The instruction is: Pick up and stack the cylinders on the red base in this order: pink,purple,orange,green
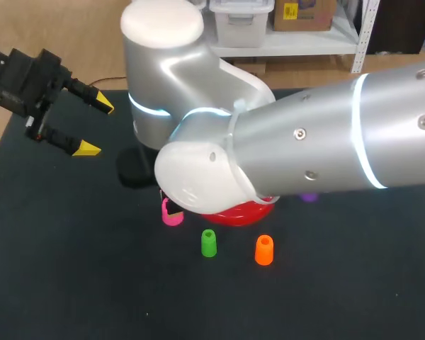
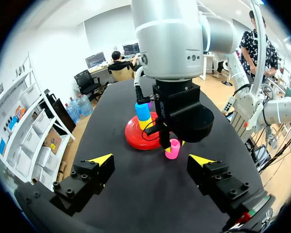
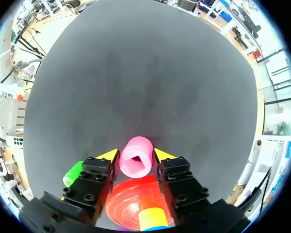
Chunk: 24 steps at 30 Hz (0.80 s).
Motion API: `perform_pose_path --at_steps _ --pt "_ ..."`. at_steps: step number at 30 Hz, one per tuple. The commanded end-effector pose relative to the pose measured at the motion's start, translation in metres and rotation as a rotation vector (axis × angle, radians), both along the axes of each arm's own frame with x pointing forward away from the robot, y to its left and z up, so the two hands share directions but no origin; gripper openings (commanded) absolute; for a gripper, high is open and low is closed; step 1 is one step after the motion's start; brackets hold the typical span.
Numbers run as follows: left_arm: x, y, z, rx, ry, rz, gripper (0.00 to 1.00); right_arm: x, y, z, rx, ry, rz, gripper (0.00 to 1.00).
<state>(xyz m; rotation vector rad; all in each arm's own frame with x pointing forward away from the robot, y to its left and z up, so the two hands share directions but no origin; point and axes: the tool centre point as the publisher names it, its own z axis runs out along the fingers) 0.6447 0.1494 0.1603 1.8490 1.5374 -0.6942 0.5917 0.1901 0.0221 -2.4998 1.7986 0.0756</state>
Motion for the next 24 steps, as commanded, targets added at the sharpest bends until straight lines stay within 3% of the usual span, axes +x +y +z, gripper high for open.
perform_pose_path --at_steps 1,7,13,19,24 --pt "0.0 0.0 -0.001 0.0 -0.002 0.001 1.0 0.0 -0.001 0.0 -0.001 0.001 -0.002 0.0" --pt "0.0 0.0 -0.001 0.0 -0.002 0.001 1.0 0.002 -0.002 0.002 0.007 -0.001 -0.014 0.0" --pt "0.0 0.0 -0.001 0.0 -0.002 0.001 1.0 0.016 -0.01 0.029 0.051 -0.024 -0.053 0.0" --pt "0.0 0.0 -0.001 0.0 -0.002 0.001 1.0 0.038 -0.027 0.085 0.08 -0.041 -0.099 0.0" --pt "0.0 0.0 -0.001 0.0 -0.002 0.001 1.0 0.049 -0.038 0.138 0.067 0.005 -0.091 0.0"
